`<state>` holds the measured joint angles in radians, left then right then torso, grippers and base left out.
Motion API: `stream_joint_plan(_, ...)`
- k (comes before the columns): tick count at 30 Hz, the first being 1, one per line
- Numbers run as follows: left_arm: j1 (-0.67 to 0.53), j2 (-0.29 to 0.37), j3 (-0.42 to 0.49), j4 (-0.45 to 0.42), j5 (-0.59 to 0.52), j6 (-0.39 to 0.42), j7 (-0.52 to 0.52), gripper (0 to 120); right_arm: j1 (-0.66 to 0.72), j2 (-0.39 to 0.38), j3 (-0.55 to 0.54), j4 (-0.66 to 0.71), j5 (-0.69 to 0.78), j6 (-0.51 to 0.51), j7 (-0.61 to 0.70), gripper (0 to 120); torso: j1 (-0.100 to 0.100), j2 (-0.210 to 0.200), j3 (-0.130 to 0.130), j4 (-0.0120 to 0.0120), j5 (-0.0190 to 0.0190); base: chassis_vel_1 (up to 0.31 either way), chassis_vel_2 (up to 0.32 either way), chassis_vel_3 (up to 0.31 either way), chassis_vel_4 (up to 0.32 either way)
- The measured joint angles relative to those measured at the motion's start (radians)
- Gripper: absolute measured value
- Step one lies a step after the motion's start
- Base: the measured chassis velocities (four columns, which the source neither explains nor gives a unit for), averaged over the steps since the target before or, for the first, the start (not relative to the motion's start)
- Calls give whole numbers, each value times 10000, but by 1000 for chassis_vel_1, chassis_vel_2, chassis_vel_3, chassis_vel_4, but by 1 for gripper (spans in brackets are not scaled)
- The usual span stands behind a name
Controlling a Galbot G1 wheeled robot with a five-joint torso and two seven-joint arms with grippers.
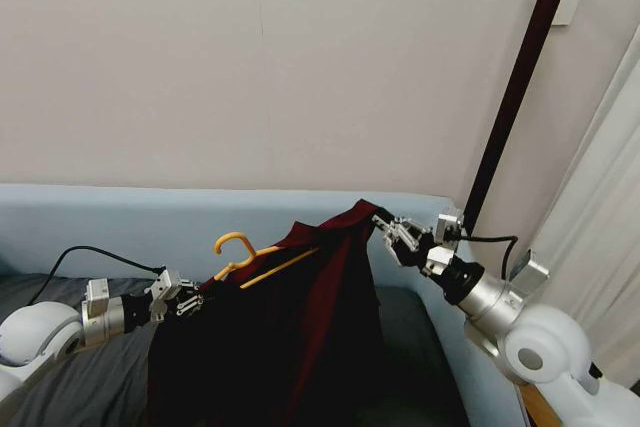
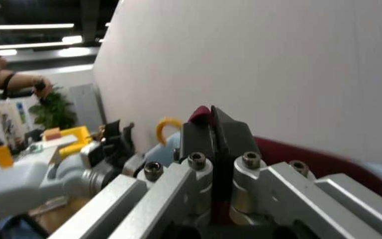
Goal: Pick up the clothes from the sofa and hang them on the clothes hanger.
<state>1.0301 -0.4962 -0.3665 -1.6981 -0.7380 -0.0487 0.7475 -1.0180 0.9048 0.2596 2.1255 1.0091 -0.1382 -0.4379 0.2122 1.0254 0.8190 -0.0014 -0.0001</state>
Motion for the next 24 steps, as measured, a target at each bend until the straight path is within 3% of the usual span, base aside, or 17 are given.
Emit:
stream_joint_plan(5,-23,22,-1,-677,-393,127,-313,1,-534,149,-588,-386,-1591,325,-745,0,0,0,1,-1,1,0,0,0,0)
stream_joint_plan(10,43,106,-43,-1274,-588,242,-411,1,-789,180,-1090,-766,-3400,502,-598,0,0,0,0,-2,1,0,0,0,0)
stream_joint_plan(13,221,202,-131,-1515,-564,250,-405,1,-881,128,-1214,-942,-4816,396,-121,11,0,0,0,0,1,0,0,0,0)
stream_joint_plan(16,362,247,-201,-1588,-459,247,-392,1,-988,2,-1135,-1015,-5318,342,-360,22,0,0,0,1,1,0,0,0,0)
stream_joint_plan(19,528,282,-262,-1593,-187,189,-369,1,-1107,-153,-698,-1026,-4964,510,-2322,35,0,0,1,-2,1,0,0,0,0)
stream_joint_plan(20,528,282,-262,-1593,-187,189,-369,1,-1107,-153,-698,-1026,-4964,510,-2322,35,0,0,1,-2,1,0,0,0,0)
stream_joint_plan(23,661,274,-286,-1557,146,150,-393,1,-855,-110,270,-1047,-3915,549,-6187,48,0,0,0,2,0,0,0,0,0)
stream_joint_plan(24,661,274,-286,-1557,146,150,-393,1,-855,-110,270,-1047,-3915,549,-6187,48,0,0,0,2,0,0,0,0,0)
